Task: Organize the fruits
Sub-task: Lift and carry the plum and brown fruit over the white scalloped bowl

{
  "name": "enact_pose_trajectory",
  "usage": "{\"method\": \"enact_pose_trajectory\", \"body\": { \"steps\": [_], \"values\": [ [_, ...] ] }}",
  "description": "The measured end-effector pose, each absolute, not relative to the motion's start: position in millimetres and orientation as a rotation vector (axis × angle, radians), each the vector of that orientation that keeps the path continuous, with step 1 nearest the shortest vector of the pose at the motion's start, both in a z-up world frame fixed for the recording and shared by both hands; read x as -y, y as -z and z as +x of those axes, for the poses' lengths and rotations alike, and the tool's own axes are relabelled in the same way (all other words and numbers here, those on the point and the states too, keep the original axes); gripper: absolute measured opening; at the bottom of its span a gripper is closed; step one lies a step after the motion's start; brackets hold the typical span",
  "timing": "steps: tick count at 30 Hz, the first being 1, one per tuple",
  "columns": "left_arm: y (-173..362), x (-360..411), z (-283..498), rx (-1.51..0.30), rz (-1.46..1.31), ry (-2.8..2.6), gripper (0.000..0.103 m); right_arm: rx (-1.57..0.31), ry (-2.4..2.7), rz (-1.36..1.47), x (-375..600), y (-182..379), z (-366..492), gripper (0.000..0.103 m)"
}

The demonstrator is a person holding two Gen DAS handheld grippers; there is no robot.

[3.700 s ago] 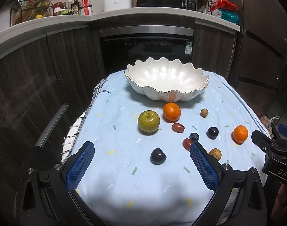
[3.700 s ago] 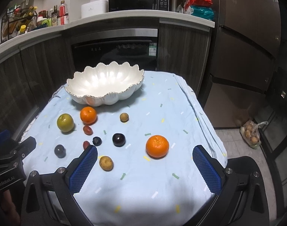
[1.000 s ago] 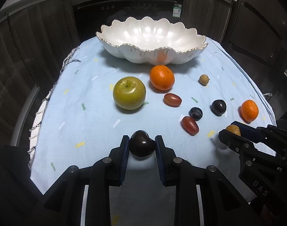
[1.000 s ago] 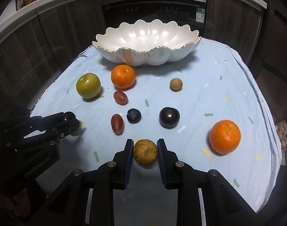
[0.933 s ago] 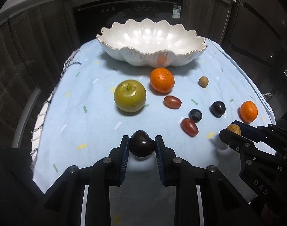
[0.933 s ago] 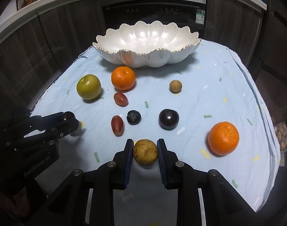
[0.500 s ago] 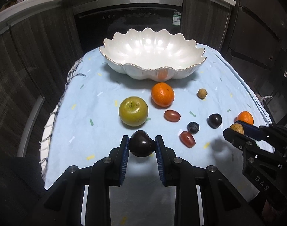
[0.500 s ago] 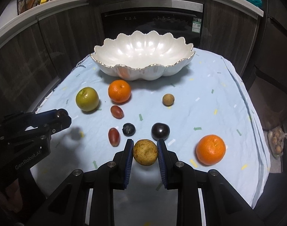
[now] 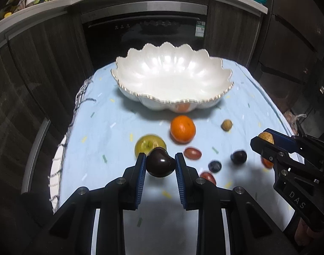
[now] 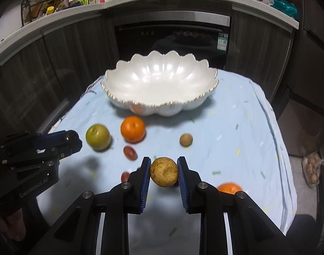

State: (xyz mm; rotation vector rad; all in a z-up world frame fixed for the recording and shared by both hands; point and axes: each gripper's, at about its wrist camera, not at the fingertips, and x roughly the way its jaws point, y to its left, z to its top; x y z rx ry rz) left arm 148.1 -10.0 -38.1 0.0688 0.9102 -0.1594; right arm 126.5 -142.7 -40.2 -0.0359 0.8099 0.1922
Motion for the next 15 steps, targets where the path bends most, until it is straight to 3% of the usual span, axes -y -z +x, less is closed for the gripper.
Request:
{"method": "enact_pose_trajectory", "body": {
  "steps": [15],
  "values": [
    [13.5,7.2,207.9,-0.866,0.035,0.155,0.028,-0.738,-0.158,0.004,150.6,6.7,195.9,0.027]
  ]
}}
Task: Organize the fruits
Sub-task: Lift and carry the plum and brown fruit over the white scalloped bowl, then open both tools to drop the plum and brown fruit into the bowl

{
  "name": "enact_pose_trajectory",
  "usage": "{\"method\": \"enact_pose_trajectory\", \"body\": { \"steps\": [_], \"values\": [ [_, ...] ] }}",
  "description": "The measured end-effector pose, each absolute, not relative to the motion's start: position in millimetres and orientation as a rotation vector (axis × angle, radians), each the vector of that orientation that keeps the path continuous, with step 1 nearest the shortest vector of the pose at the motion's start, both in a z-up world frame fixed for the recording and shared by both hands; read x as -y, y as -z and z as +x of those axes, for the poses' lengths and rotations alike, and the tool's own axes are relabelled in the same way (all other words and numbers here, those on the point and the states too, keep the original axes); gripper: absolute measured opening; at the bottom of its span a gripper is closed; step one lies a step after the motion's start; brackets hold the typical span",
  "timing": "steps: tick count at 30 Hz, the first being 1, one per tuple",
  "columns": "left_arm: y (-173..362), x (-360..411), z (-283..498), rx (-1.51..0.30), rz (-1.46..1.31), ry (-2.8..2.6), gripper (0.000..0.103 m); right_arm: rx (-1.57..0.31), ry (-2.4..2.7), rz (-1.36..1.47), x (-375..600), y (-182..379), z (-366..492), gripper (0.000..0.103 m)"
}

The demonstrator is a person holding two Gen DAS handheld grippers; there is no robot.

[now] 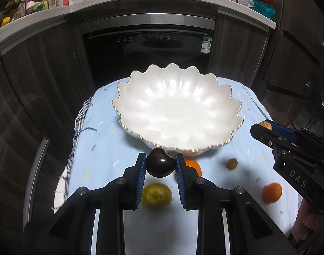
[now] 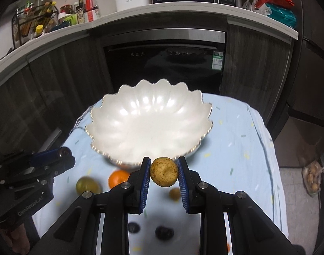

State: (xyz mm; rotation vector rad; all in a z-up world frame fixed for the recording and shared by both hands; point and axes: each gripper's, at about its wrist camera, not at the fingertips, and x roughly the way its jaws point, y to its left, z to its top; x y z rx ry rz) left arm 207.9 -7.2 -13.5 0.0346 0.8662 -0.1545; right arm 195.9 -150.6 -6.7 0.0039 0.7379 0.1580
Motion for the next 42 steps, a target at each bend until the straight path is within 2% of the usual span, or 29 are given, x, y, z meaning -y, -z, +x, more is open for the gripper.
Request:
{"method": "enact_pose_trajectory", "body": {
  "steps": [17,30,33,34,35,39,42],
  "values": [
    [13.6,10.0,277.5,-0.899,0.032,0.187,0.028,-0.800,-0.167,0.010,151.0,10.4,261.4,0.027],
    [26.5,12.3,297.5,-0.965,0.021,0.194,0.028,-0.903,-0.178,0.034,153.8,27.8,286.7,0.027],
    [27.3,11.6,299.4,-0.976,0.018,0.196,0.033,-0.902,-0.176,0.034,153.6,27.0,288.3,0.028],
    [27.1,11.3,299.7,-0.976,0.018,0.193,0.045,-0.900,-0.180,0.034,153.5,25.8,288.6,0.028],
    [26.4,10.8,299.6,-0.973,0.018,0.187,0.057,-0.898,-0.179,0.033,153.7,25.0,288.9,0.031],
    [22.3,8.2,299.0,-0.956,0.019,0.172,0.061,-0.863,-0.139,0.031,156.5,17.5,287.1,0.068],
    [18.4,4.5,298.5,-0.948,0.007,0.160,0.072,-0.848,-0.111,0.038,160.9,11.9,287.5,0.071]
  ]
}}
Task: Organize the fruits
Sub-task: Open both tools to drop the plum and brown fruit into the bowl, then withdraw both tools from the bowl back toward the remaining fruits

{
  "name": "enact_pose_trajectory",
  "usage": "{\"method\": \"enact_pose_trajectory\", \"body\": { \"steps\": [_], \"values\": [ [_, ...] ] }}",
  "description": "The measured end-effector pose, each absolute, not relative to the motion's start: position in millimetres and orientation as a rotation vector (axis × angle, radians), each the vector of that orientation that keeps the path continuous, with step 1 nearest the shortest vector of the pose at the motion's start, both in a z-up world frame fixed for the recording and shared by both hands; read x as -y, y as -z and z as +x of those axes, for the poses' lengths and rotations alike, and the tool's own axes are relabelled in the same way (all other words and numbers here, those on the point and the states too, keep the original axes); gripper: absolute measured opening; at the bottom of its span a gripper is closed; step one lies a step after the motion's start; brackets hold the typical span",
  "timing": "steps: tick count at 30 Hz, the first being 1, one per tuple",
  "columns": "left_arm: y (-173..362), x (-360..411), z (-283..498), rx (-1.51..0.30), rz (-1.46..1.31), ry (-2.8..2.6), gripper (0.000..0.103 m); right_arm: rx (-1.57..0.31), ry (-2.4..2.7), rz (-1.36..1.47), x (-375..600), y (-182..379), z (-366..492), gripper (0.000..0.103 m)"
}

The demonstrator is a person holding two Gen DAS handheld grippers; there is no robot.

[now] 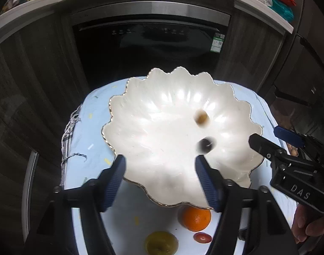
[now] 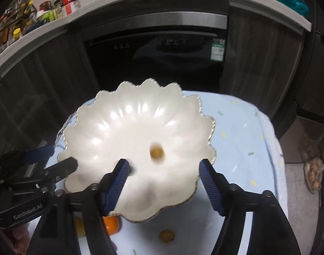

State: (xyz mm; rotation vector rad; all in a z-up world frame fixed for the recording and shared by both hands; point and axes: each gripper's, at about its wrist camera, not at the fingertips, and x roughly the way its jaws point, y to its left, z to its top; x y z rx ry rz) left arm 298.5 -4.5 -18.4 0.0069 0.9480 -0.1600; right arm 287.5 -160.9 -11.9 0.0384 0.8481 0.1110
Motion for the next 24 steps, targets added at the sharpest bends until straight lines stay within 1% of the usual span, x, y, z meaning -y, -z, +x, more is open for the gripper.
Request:
{"method": "enact_pose_trajectory", "body": {
  "steps": [2,4,15,24],
  "values": [
    [14.2,2.2,296.9,-0.936,0.002,0.149,0.079,-0.842,-0.095,0.042,163.4,8.5,287.4,0.071],
    [10.4,1.4,296.1,-0.928,0.001,0.145,0.081,-0.833,-0.087,0.044,165.4,5.1,286.1,0.071],
    [-17.3,14.1,281.1,-0.874,0.011,0.158,0.082,-0.774,-0.067,0.079,179.6,-18.0,268.1,0.071],
    [-29.4,30.5,258.9,-0.846,0.028,0.194,0.082,-0.752,-0.032,0.083,198.7,-27.2,244.1,0.071]
  ]
}}
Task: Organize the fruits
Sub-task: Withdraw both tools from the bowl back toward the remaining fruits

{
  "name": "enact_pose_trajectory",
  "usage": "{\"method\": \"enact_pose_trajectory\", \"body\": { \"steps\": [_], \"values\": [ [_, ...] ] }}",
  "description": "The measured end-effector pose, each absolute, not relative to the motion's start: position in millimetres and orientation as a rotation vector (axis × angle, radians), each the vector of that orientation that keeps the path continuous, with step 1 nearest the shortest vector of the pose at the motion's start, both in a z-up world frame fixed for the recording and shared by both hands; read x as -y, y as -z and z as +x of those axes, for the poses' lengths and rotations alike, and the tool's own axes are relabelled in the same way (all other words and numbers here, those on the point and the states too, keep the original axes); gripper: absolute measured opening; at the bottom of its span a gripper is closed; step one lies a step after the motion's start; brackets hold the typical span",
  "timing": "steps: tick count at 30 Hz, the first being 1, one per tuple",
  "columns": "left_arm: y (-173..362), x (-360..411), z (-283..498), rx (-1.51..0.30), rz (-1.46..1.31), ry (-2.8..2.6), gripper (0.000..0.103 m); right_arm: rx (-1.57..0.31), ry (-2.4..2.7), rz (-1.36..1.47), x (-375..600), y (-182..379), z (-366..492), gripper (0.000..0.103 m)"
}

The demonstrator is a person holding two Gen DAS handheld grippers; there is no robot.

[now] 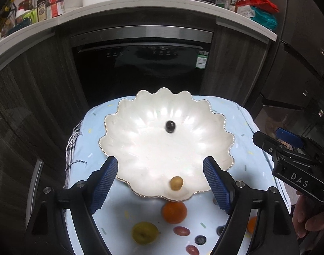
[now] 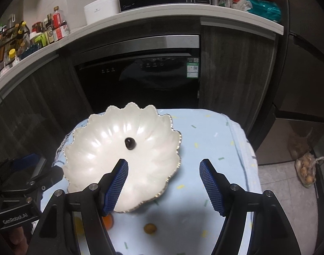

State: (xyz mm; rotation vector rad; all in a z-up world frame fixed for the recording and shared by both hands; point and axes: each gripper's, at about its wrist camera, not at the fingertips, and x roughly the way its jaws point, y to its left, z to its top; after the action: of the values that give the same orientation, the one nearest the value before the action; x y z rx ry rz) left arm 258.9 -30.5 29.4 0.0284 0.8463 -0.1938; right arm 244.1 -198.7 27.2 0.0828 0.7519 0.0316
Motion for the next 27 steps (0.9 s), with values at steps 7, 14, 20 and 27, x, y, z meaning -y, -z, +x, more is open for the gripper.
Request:
{"method": "enact_pose_trajectory", "body": {
  "steps": [7,14,20,27],
  "values": [
    [-30.1,43.4,240.1,-0.840,0.040,0.222,0.082,-0.751,-0.009,0.097,211.4,-27.7,220.9,0.071],
    [-27.5,51.2,220.4,-0.846,0.054,0.239,0.082,-0.733,0.012,0.115,221.8,-32.1,198.8,0.071],
    [-23.4,54.6,202.4,-0.847,0.062,0.242,0.082,-0.722,0.026,0.117,224.8,-31.1,179.7,0.071],
    [-12.1,59.2,182.4,-0.847,0.088,0.249,0.082,-0.746,0.047,0.133,231.6,-17.3,160.8,0.071]
  ]
}}
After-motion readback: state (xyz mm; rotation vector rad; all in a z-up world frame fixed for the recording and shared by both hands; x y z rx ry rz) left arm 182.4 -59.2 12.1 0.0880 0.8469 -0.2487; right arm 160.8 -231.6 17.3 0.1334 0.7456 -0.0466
